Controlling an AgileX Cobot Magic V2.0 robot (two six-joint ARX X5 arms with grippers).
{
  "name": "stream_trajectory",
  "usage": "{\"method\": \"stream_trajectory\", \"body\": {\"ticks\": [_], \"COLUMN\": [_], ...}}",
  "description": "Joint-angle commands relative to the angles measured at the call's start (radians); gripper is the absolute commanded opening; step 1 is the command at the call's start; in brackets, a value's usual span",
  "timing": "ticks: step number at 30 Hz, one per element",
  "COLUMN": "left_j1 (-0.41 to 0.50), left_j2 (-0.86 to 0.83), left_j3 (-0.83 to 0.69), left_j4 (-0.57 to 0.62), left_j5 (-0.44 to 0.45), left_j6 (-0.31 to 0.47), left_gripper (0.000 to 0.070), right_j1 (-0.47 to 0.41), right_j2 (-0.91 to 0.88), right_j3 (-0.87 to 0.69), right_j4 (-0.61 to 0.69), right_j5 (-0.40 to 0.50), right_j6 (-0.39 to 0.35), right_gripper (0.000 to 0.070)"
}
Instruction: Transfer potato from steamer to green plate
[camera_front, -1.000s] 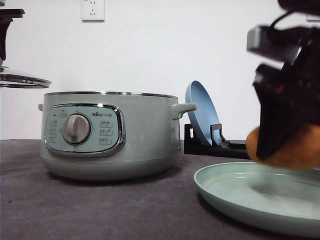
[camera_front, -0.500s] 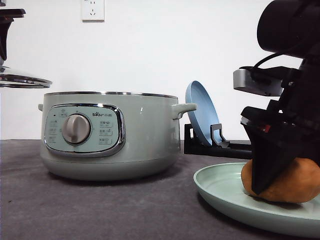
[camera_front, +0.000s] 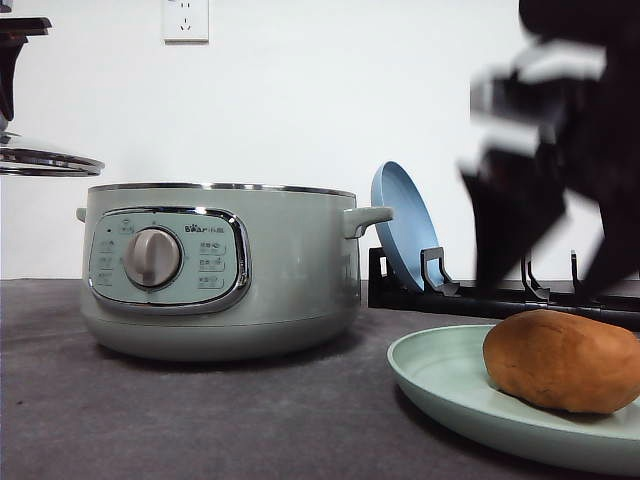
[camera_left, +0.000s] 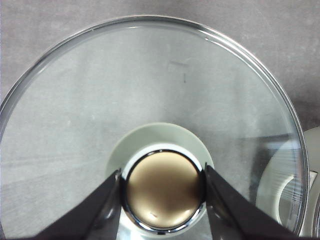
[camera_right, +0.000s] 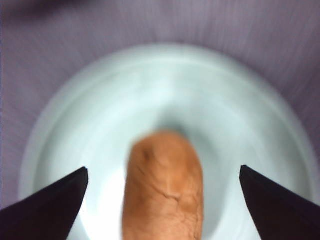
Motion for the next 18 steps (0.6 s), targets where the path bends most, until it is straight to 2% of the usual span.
{"method": "stream_trajectory", "body": {"ticks": [1, 7, 10, 14, 18], "left_j1": [0.000, -0.003, -0.004, -0.008, -0.026], "left_j2": [-0.002, -0.002, -0.002, -0.002, -0.002], "left_j3": [0.039, 0.039, 0.039, 0.039, 0.039], "left_j4": [0.022, 0.021, 0.020, 0.020, 0.020], "left_j5": [0.003, 0.003, 0.010, 0.059, 0.063], "left_j6": [-0.002, -0.003, -0.004, -0.012, -0.017], "left_gripper": [0.0000, 0.0000, 0.0000, 0.0000, 0.0000], "right_j1": [0.004, 0.004, 0.004, 0.005, 0.005], "right_j2": [-0.039, -0.197, -0.278, -0.383, -0.487], "right_j3": [0.068, 0.253, 0.328, 0.403, 0.429], "right_j4": [-0.061, -0.302, -0.377, -0.442, -0.474], "right_j5": [0.008, 0.023, 0.024, 0.022, 0.022], "right_j6": [0.020, 0.046, 0.067, 0.093, 0.132], "right_gripper": [0.0622, 0.0700, 0.0700, 0.0700, 0.0700]}}
